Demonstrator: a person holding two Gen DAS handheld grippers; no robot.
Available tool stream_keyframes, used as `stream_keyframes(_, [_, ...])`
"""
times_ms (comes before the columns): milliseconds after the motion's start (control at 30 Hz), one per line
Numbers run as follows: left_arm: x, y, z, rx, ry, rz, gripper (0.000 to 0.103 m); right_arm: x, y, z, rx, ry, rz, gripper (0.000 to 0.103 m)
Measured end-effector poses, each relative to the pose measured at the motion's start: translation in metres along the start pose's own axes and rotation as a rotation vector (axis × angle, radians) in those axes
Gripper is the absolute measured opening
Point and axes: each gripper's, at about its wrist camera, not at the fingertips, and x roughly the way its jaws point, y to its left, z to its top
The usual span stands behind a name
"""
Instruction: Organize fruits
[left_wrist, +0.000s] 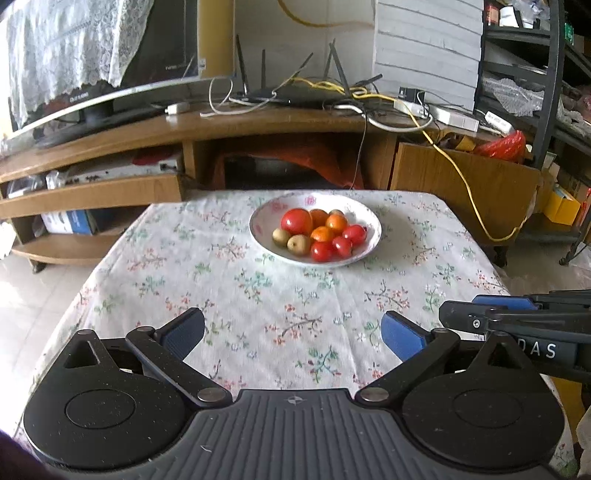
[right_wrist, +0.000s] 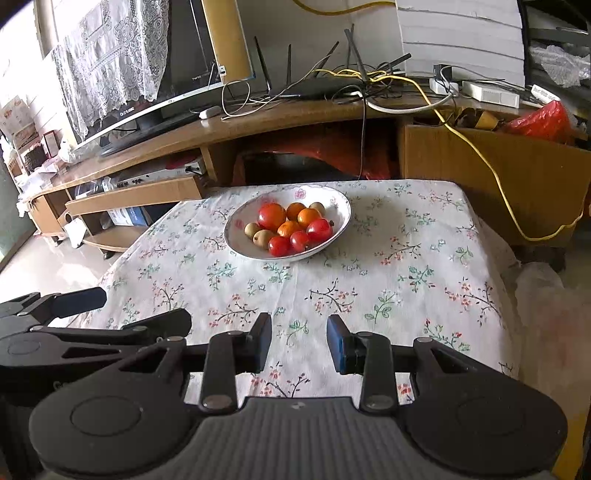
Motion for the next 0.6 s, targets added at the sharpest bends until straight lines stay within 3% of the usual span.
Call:
stream_keyframes(267, [0.006, 0.003, -0.008, -0.031, 0.073, -0.028, 0.103, 0.000, 0.001, -0.008, -0.001, 0.021, -0.015, 0.035])
stream_keyframes(600, [0.010, 0.003, -0.011, -0.038, 0.104, -0.010, 0.103, 0.006, 0.001, -0.011, -0.003, 0.036, -0.014, 0.035])
